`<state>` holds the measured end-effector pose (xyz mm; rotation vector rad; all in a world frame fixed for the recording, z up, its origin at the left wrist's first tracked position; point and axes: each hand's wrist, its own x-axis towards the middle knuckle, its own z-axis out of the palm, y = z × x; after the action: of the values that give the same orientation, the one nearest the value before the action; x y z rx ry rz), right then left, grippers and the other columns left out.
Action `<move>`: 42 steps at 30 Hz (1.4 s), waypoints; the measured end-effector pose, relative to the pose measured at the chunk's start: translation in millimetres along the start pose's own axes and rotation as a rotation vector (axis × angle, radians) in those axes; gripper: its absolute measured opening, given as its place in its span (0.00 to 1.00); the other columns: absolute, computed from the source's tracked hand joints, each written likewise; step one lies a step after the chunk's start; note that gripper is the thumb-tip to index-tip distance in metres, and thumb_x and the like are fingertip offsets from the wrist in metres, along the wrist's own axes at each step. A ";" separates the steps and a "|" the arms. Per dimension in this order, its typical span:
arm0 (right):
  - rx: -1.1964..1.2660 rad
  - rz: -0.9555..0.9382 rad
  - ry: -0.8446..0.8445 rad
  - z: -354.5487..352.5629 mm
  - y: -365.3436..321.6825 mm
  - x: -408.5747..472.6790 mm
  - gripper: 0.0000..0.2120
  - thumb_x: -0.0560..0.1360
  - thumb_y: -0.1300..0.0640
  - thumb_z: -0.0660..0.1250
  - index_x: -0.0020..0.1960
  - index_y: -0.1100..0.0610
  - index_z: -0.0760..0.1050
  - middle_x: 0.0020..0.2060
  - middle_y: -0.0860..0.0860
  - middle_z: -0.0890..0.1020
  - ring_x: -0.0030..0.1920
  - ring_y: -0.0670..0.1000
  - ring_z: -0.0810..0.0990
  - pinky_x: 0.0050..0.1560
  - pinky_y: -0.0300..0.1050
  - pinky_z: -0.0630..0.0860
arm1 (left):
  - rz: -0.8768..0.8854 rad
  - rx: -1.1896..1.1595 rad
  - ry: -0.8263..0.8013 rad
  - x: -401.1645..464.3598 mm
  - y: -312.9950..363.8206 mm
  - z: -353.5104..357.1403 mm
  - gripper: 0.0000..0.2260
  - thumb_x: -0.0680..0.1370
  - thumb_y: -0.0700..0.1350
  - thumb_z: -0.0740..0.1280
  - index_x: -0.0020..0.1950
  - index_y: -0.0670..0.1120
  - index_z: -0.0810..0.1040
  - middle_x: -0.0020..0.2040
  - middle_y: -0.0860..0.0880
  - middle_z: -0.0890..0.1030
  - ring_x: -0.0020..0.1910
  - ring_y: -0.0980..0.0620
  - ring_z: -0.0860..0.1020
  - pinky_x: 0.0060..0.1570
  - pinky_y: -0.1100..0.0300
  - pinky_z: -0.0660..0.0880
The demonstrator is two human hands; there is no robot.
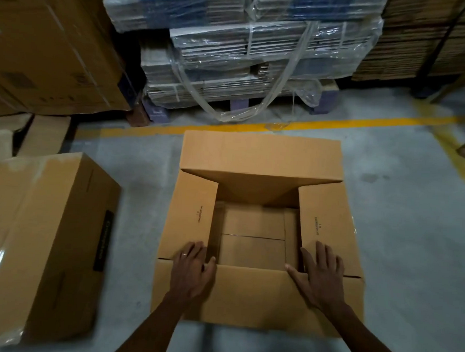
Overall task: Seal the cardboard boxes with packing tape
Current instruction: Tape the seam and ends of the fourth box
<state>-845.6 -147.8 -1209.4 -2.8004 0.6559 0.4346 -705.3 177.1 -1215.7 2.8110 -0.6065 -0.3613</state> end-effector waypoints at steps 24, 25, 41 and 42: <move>0.741 0.883 0.383 -27.7 30.8 -100.0 0.22 0.81 0.38 0.61 0.68 0.51 0.72 0.61 0.60 0.80 0.60 0.65 0.78 0.61 0.61 0.73 | -0.643 -1.031 0.367 -92.5 -67.3 -51.3 0.14 0.80 0.40 0.71 0.64 0.52 0.80 0.55 0.38 0.83 0.56 0.38 0.80 0.51 0.46 0.80; 0.786 0.870 0.398 -38.0 35.1 -101.2 0.20 0.81 0.39 0.62 0.66 0.51 0.74 0.59 0.60 0.82 0.58 0.64 0.79 0.60 0.61 0.74 | -0.653 -1.133 0.425 -90.6 -64.3 -56.1 0.14 0.80 0.40 0.70 0.65 0.49 0.80 0.58 0.40 0.82 0.56 0.40 0.80 0.47 0.50 0.81; 0.853 0.316 0.315 -53.7 -1.4 -33.7 0.31 0.77 0.25 0.53 0.64 0.47 0.76 0.64 0.52 0.78 0.65 0.58 0.75 0.68 0.59 0.70 | -0.292 -0.889 0.154 -1.4 19.6 -80.5 0.34 0.75 0.59 0.74 0.78 0.49 0.69 0.76 0.46 0.71 0.74 0.44 0.69 0.70 0.45 0.69; 0.661 0.296 0.214 -47.4 -2.5 -26.5 0.34 0.76 0.24 0.52 0.68 0.46 0.74 0.70 0.54 0.74 0.69 0.61 0.71 0.71 0.63 0.66 | -0.245 -0.724 0.063 4.8 18.7 -77.1 0.40 0.71 0.66 0.73 0.78 0.51 0.68 0.78 0.47 0.68 0.76 0.44 0.65 0.71 0.43 0.65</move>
<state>-856.2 -148.9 -1156.1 -2.1397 1.0413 -0.0452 -685.7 172.6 -1138.8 2.1780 -0.0747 -0.4292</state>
